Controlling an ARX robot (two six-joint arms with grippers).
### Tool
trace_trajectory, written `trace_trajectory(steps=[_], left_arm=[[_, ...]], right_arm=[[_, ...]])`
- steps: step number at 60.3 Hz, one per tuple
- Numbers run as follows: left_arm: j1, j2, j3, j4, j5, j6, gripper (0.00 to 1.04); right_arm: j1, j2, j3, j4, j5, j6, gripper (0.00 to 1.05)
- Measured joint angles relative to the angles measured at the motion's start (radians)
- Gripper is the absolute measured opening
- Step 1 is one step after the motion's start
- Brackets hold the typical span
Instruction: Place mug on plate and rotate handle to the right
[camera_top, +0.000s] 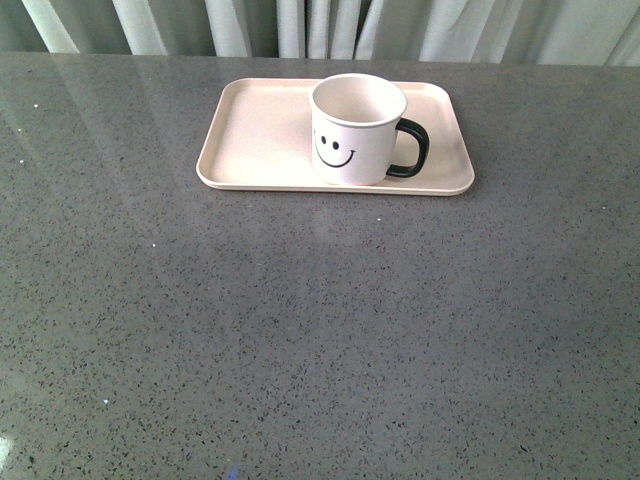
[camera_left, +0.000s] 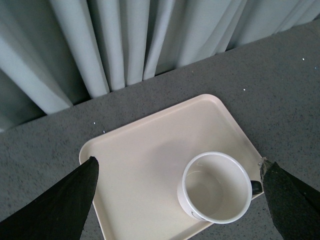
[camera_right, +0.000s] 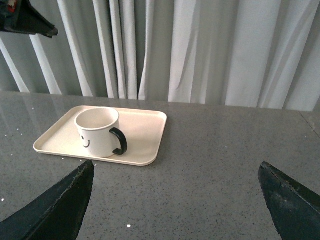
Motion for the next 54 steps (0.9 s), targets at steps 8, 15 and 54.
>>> trace_trajectory(steps=[8,15,54], left_arm=[[0.001,-0.122,-0.373,0.570,-0.423,-0.034,0.76],[0.052,-0.262,-0.649,0.890,-0.493,-0.040,0.54],[0.229,-0.769,-1.353,1.074,-0.323,-0.048,0.01]], right_arm=[[0.000,0.000,0.000,0.000,0.000,0.000,0.96],[0.000,0.000,0.000,0.000,0.000,0.000,0.96],[0.000,0.000,0.000,0.000,0.000,0.000,0.96]])
